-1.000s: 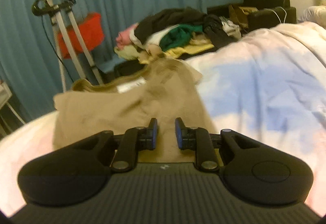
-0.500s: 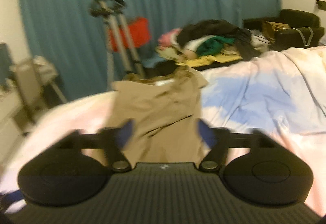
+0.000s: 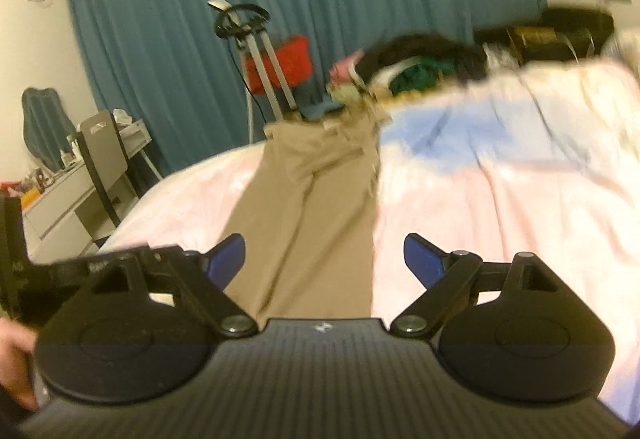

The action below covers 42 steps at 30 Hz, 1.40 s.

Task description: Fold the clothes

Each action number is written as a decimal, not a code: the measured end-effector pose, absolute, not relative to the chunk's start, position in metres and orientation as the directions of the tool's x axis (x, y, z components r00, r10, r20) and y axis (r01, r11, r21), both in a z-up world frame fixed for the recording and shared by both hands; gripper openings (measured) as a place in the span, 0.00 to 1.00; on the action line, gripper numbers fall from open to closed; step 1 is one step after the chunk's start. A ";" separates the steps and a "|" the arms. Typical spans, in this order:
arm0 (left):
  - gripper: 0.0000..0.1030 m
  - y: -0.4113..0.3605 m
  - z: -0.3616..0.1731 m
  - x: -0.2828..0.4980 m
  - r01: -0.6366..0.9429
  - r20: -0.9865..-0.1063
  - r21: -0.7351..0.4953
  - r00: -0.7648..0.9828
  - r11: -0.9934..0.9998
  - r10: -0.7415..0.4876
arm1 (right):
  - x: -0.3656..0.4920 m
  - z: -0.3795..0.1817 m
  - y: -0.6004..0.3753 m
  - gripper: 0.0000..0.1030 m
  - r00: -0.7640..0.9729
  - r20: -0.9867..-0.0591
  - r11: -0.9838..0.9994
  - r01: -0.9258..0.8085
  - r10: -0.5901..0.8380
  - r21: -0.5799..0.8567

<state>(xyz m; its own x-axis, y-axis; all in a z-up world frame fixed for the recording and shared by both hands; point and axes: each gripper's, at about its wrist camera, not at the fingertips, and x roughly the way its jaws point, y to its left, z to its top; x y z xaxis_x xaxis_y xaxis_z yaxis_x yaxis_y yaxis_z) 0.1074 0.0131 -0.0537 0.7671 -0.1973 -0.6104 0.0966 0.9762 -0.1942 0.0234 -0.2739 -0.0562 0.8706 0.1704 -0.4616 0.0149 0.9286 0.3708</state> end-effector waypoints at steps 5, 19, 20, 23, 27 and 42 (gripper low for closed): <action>0.95 0.031 -0.071 0.108 0.000 -0.706 -0.227 0.689 0.974 -0.164 | 0.021 -0.091 -0.291 0.84 0.766 -0.557 0.846 0.033 0.320 0.532; 0.73 0.056 -0.120 0.108 -0.150 -0.879 -0.359 0.386 0.921 -0.279 | 0.030 -0.171 -0.321 0.66 0.602 -0.605 0.554 0.300 0.522 0.777; 0.69 0.055 -0.123 0.108 -0.152 -0.885 -0.366 0.361 0.918 -0.293 | 0.031 -0.174 -0.324 0.65 0.599 -0.601 0.533 0.317 0.528 0.784; 0.59 0.057 -0.126 0.104 -0.162 -0.891 -0.386 0.319 0.908 -0.322 | 0.032 -0.177 -0.322 0.65 0.588 -0.602 0.519 0.330 0.540 0.788; 0.26 0.064 -0.123 0.096 -0.176 -0.882 -0.427 0.298 0.887 -0.366 | 0.032 -0.176 -0.314 0.65 0.552 -0.608 0.536 0.310 0.571 0.785; 0.44 0.061 -0.125 0.090 -0.151 -0.873 -0.439 0.306 0.886 -0.380 | 0.031 -0.166 -0.281 0.53 0.493 -0.664 0.657 0.221 0.562 0.721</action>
<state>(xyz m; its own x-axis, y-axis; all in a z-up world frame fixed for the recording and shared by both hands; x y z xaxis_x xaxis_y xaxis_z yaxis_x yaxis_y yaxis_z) 0.0902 0.0608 -0.1247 0.3064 -0.3804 -0.8726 -0.1508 0.8857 -0.4391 0.0312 -0.2811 -0.1664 0.4932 0.5621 -0.6639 0.2206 0.6574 0.7205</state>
